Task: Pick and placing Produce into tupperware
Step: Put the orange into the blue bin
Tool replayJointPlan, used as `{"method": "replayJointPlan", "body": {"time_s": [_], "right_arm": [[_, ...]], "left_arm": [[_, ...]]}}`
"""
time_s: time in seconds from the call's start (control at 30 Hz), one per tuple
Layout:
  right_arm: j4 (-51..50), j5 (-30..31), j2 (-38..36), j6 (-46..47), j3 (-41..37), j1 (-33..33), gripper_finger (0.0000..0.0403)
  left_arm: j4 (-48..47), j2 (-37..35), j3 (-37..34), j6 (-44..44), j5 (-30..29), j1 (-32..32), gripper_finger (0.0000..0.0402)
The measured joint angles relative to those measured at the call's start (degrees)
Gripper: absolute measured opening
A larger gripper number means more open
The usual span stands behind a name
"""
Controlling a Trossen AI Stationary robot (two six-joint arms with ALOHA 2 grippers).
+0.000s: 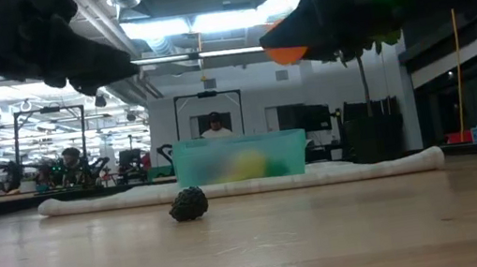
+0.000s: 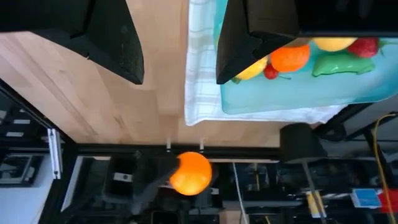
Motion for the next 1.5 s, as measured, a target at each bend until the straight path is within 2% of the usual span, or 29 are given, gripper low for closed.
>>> {"method": "replayJointPlan", "body": {"time_s": [0.07, 0.27, 0.37, 0.53, 0.7, 0.83, 0.97, 1.13, 1.33, 1.5], "right_arm": [[0.01, 2.36, 0.00, 0.08, 0.00, 0.00, 0.0249], [-0.02, 10.35, 0.00, 0.10, 0.00, -0.06, 0.0249], [-0.05, 10.66, 0.00, 0.10, 0.00, -0.94, 0.0249], [-0.18, 7.02, 0.00, 1.77, 0.02, -4.08, 0.0249], [-0.89, -3.62, 0.02, 6.32, 0.02, -10.41, 0.0249], [-0.99, -8.38, 0.04, 7.32, 0.29, -14.96, 0.0249], [-2.54, -10.34, 0.04, 5.04, 2.39, -17.91, 0.0249], [-10.93, -12.65, 0.04, 2.89, 7.48, -21.15, 0.0249], [-22.72, -12.84, 0.04, 2.83, 13.73, -23.37, 0.0249], [-36.05, -13.79, 0.04, 3.77, 19.66, -23.45, 0.0249]], "left_arm": [[0.42, 0.00, -0.24, 0.09, 1.95, 1.84, 0.0192], [0.40, 0.00, -0.26, 0.63, 2.19, 6.18, 0.0192], [0.42, 0.00, -0.26, 2.11, 3.27, 7.61, 0.0192], [0.23, 0.00, -0.28, 2.87, 3.47, 8.92, 0.0192], [-0.24, 0.00, -0.28, 4.18, 3.47, 10.13, 0.0192], [-2.70, 0.00, -0.28, 4.22, 3.67, 12.07, 0.0192], [-3.14, 0.00, -0.28, 4.34, 9.06, 15.69, 0.0192], [-3.10, 0.00, -0.28, 4.59, 12.32, 20.81, 0.0192], [-3.10, 0.00, -0.28, 4.62, 20.92, 25.70, 0.0192], [-3.31, 0.00, -0.28, 4.70, 21.62, 27.60, 0.0192]]}}
